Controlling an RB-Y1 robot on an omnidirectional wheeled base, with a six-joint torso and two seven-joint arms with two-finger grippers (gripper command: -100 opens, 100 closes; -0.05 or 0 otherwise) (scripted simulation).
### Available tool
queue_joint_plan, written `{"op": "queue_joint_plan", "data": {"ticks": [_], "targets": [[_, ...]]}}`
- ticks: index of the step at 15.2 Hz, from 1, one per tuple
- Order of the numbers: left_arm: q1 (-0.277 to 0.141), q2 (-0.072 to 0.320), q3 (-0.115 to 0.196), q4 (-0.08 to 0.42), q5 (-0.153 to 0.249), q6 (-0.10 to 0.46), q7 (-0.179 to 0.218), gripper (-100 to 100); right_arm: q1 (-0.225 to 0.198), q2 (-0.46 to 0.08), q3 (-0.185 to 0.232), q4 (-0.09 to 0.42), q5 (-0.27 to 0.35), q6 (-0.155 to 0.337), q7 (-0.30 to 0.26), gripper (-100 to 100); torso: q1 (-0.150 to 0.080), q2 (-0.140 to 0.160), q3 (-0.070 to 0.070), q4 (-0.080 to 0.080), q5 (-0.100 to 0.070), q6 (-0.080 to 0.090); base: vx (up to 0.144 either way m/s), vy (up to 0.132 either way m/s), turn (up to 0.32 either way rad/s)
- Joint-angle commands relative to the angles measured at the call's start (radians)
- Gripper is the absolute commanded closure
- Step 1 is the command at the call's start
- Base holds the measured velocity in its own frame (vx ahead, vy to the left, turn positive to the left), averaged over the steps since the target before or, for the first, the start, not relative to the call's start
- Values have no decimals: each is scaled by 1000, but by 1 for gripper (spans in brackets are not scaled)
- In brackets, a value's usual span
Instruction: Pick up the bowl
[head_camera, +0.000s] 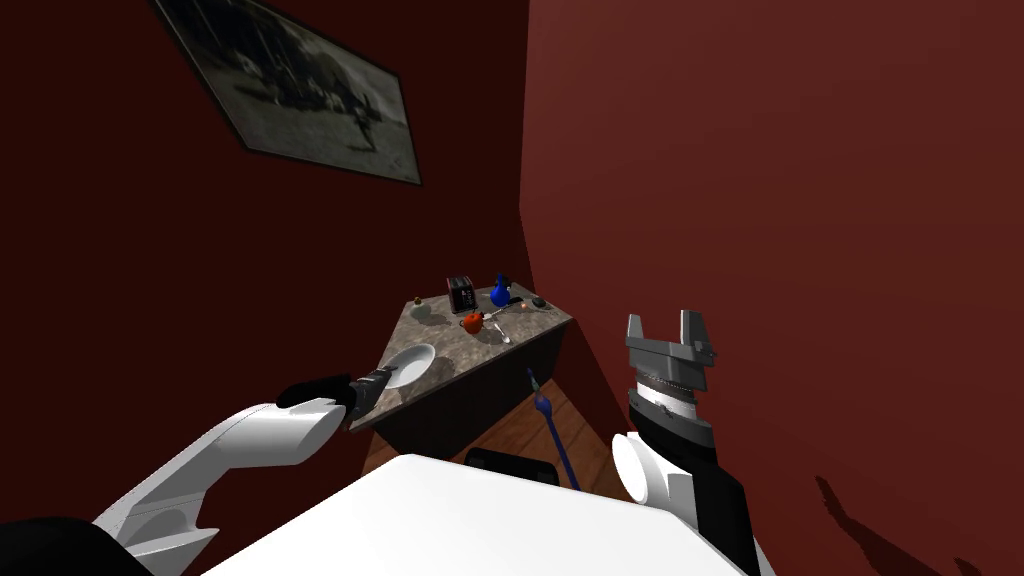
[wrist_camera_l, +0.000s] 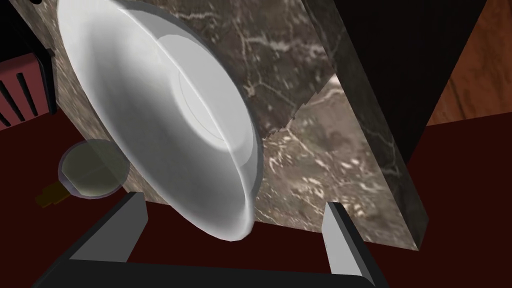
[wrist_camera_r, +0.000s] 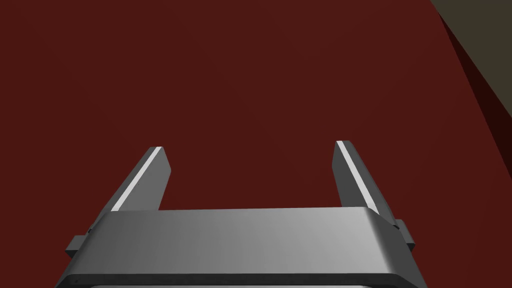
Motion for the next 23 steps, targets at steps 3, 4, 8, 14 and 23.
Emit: {"op": "queue_joint_plan", "data": {"ticks": [3, 4, 8, 14, 23], "targets": [[0, 6, 15, 4, 16, 63, 2, -100, 0, 0, 0, 0, 0, 0, 0, 0, 0, 0, 0, 0, 0, 0, 34, -9, -54], [-1, 8, 19, 5, 21, 82, 2, -100, 0, 0, 0, 0, 0, 0, 0, 0, 0, 0, 0, 0, 0, 0, 28, -7, -35], [-15, 7, 13, 44, 15, 71, -2, -100, 0, 0, 0, 0, 0, 0, 0, 0, 0, 1, 0, 0, 0, 0, 19, -5, -35], [-29, 3, 2, 83, 3, 45, -7, 100, 0, 0, 0, 0, 0, 0, 0, 0, 2, 2, 1, 0, 0, 0, 2, 10, -24], [-13, 8, 15, 29, 16, 81, 1, 100, 0, 0, 0, 0, 0, 0, 0, 0, -1, 3, 2, 1, -1, -1, -2, -6, 20]]}}
